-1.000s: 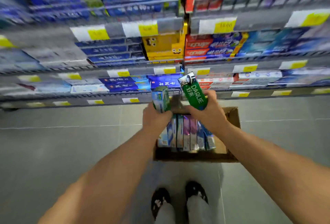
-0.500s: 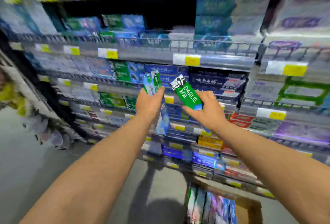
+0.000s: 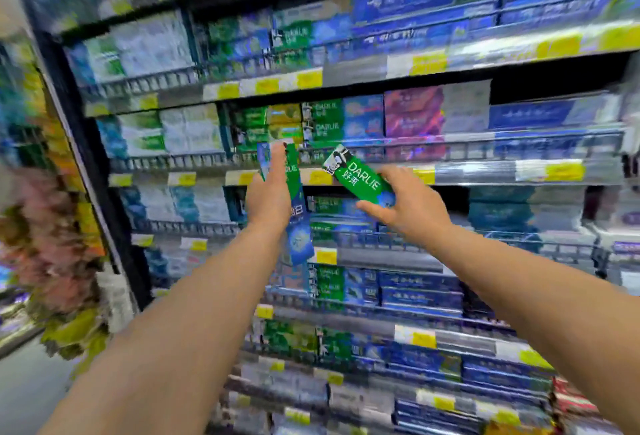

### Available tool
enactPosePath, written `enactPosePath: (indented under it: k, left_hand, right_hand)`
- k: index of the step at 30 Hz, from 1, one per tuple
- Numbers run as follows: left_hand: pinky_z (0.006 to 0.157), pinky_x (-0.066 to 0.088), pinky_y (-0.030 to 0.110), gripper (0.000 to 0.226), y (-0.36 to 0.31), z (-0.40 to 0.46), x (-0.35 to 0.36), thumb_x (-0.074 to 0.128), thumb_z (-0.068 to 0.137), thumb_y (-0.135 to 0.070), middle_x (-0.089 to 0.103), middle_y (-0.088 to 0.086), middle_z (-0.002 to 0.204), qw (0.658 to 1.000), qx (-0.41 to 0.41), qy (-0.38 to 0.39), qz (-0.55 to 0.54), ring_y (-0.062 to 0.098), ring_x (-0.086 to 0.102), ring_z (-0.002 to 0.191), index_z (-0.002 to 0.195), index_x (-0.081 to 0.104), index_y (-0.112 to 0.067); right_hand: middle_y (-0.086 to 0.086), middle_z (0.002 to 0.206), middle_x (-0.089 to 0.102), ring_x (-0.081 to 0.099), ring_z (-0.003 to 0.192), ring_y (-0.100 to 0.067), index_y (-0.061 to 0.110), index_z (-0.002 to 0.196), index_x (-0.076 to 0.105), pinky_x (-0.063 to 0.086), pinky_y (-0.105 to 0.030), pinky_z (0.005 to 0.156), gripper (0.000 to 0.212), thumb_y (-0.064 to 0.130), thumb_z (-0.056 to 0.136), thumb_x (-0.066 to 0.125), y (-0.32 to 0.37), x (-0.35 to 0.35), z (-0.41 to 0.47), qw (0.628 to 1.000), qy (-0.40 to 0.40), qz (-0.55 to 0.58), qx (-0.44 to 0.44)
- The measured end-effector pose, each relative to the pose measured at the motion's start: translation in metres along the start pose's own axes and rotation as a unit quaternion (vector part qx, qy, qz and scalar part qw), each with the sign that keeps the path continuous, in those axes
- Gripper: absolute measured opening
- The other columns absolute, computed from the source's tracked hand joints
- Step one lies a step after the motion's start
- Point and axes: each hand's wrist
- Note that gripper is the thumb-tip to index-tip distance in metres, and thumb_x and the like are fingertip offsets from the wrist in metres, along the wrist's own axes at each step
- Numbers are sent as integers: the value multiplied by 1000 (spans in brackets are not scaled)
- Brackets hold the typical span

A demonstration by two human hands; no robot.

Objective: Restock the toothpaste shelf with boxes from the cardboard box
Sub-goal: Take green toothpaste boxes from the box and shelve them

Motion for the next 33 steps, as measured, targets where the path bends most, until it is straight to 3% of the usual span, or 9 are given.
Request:
enactPosePath:
  k: [4,7,11,14,16,18,23,28,33]
  left_hand:
    - [98,41,39,88,-37,39,-17,34,79,-78,51,14,136,995,7,1,-98,29,52,120,134,46,-9]
    - [94,48,42,62,-60,78,-19,39,76,-77,60,7,108,981,30,-1,-190,25,60,99,95,51,-20]
    - [91,49,44,78,-72,149,-10,33,49,-82,64,10,105,967,23,6,-254,31,62,97,92,55,-21]
    - [92,43,42,73,-99,143,-19,35,70,-75,58,10,126,963,44,16,-265,29,56,113,110,61,-19]
    - [104,32,40,65,-111,151,-20,28,89,-65,39,5,147,961,91,12,-260,24,40,132,134,48,-24]
    - [110,23,37,63,-115,171,-16,20,95,-60,27,5,155,966,121,18,-229,22,28,140,144,34,-23]
    - [113,16,36,56,-122,214,-13,17,99,-51,27,5,155,973,163,32,-161,23,24,141,143,37,-22]
    - [110,24,37,58,-127,249,-10,20,99,-51,32,9,153,969,204,58,-130,26,31,138,143,39,-19]
    - [106,28,37,65,-140,275,-9,20,97,-54,35,13,150,972,210,61,-85,28,37,134,142,38,-10]
  right_hand:
    - [-12,113,52,53,105,-33,16,123,49,45,-40,79,60,54,78,63,30,-16,51,997,-55,-59,-16]
    - [-12,117,50,50,107,-33,15,126,50,47,-41,78,59,49,80,65,42,-28,92,988,-107,-107,-40]
    - [-15,108,59,55,97,-37,9,121,55,46,-43,75,56,39,76,72,52,-37,147,949,-179,-232,-119]
    - [-16,104,63,58,93,-38,8,118,59,46,-43,76,58,33,70,77,58,-38,186,911,-247,-288,-159]
    - [-14,109,64,57,100,-38,9,121,58,44,-45,83,59,32,70,76,64,-36,211,904,-260,-295,-168]
    - [-12,110,65,58,102,-36,11,120,59,43,-45,85,59,30,68,78,69,-33,235,898,-271,-299,-178]
    - [-10,111,66,59,103,-34,12,120,59,43,-43,88,57,26,68,78,79,-18,283,890,-266,-306,-207]
    - [-8,129,57,50,119,-31,16,130,52,29,-46,107,55,26,79,71,85,0,319,894,-252,-314,-198]
    - [0,146,38,31,136,-22,23,143,31,10,-40,116,57,35,91,51,83,6,338,921,-196,-302,-146]
Point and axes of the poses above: each hand's wrist, its own z-axis towards the middle knuckle, its own x-axis out of the palm, y = z × x
